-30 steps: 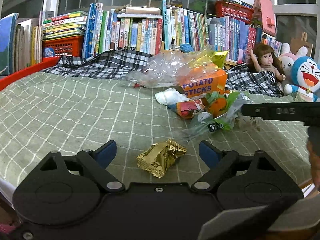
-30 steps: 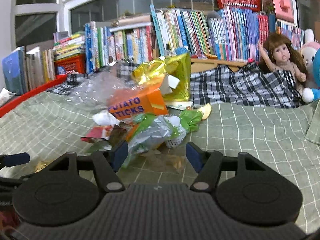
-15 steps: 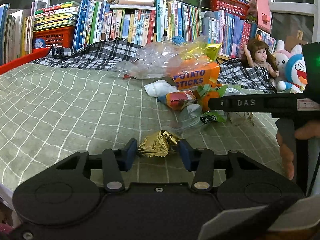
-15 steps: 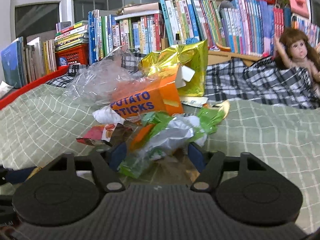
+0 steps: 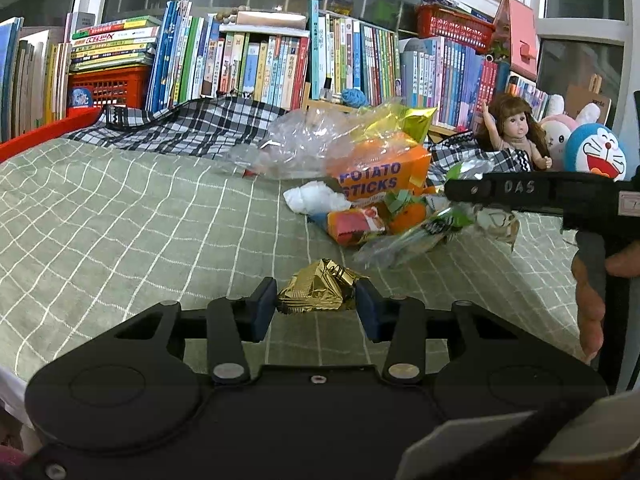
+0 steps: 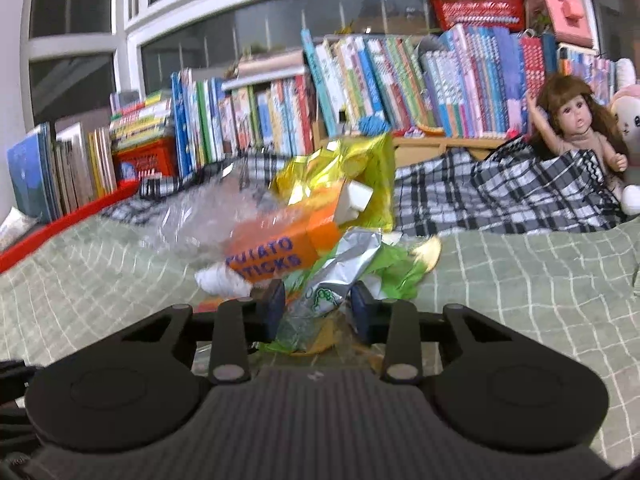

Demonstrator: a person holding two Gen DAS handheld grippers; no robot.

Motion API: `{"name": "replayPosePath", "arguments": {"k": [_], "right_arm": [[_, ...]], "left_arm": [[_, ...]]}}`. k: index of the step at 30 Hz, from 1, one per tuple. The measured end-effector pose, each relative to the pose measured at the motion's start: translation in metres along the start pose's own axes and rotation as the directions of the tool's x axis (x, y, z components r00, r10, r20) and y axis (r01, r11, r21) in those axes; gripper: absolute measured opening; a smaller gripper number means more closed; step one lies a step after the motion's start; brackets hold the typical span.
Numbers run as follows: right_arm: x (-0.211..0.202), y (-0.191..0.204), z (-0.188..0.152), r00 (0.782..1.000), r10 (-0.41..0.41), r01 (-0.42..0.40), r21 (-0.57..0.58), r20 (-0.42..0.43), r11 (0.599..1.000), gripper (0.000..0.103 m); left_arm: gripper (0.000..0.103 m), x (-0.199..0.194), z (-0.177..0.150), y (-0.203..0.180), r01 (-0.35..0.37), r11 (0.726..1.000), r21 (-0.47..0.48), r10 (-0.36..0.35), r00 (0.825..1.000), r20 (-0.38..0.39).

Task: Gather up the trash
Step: 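Grasp the clear plastic bag with green wrapper using the right tool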

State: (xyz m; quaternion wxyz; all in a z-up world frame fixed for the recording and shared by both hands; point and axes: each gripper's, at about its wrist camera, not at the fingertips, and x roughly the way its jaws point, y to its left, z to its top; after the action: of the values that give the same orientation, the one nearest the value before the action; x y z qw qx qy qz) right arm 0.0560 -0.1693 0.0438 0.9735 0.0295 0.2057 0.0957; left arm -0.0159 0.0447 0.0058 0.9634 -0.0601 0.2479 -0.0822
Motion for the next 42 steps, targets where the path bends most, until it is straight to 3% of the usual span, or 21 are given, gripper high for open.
{"name": "replayPosePath", "arguments": {"k": [7,12,14,24,31,36,39,42], "right_arm": [[-0.015,-0.005,0.010,0.998,0.006,-0.006,-0.001,0.066,1.000,0.042],[-0.015,-0.004,-0.001,0.999,-0.016,0.017,-0.053,0.031,0.998,0.050],[-0.014,-0.005,-0.009,1.000,-0.027,0.027,-0.083,0.006,0.996,0.064],[-0.018,-0.001,-0.038,0.998,-0.022,0.014,-0.120,-0.065,0.993,0.069],[0.008,0.005,-0.038,0.991,-0.028,0.012,-0.124,-0.129,0.992,0.074],[0.024,0.004,-0.041,0.988,-0.031,0.017,-0.097,-0.149,0.995,0.074],[0.022,0.002,-0.039,0.990,-0.008,-0.001,-0.068,-0.141,0.998,0.065],[0.017,0.005,-0.038,0.992,-0.024,0.012,-0.100,-0.123,0.995,0.048]], "left_arm": [[0.041,-0.006,0.007,-0.005,-0.001,1.000,-0.002,0.001,1.000,0.020],[0.041,-0.006,0.005,-0.006,-0.011,1.000,0.000,0.011,1.000,0.011],[0.041,-0.006,0.004,-0.004,-0.013,1.000,-0.004,0.013,1.000,0.004],[0.041,-0.003,0.004,0.000,-0.026,1.000,-0.012,0.026,1.000,-0.003],[0.041,-0.001,0.004,-0.004,-0.020,1.000,-0.005,0.020,1.000,-0.011],[0.041,-0.001,0.003,-0.008,-0.012,1.000,0.001,0.012,1.000,-0.014],[0.041,-0.001,0.005,-0.009,-0.008,1.000,-0.002,0.008,1.000,-0.010],[0.041,-0.001,0.006,-0.008,-0.009,1.000,-0.007,0.009,1.000,-0.006]]}}
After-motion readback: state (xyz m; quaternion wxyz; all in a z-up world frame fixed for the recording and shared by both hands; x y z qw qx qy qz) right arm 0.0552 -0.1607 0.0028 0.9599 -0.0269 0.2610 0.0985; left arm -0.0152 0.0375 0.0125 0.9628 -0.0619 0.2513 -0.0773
